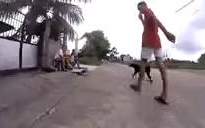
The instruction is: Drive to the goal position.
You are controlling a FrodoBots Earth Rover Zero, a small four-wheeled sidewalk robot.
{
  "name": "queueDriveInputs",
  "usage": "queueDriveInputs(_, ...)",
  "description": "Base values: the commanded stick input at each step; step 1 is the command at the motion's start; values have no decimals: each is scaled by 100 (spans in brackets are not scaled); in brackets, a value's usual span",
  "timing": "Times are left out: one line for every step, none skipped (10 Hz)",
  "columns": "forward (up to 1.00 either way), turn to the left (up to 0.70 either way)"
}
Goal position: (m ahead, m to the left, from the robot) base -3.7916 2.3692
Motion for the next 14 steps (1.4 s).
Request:
queueDriveInputs(70,0)
queueDriveInputs(70,0)
queueDriveInputs(70,0)
queueDriveInputs(70,0)
queueDriveInputs(70,0)
queueDriveInputs(70,0)
queueDriveInputs(70,0)
queueDriveInputs(70,0)
queueDriveInputs(70,0)
queueDriveInputs(70,0)
queueDriveInputs(70,0)
queueDriveInputs(70,0)
queueDriveInputs(70,0)
queueDriveInputs(70,0)
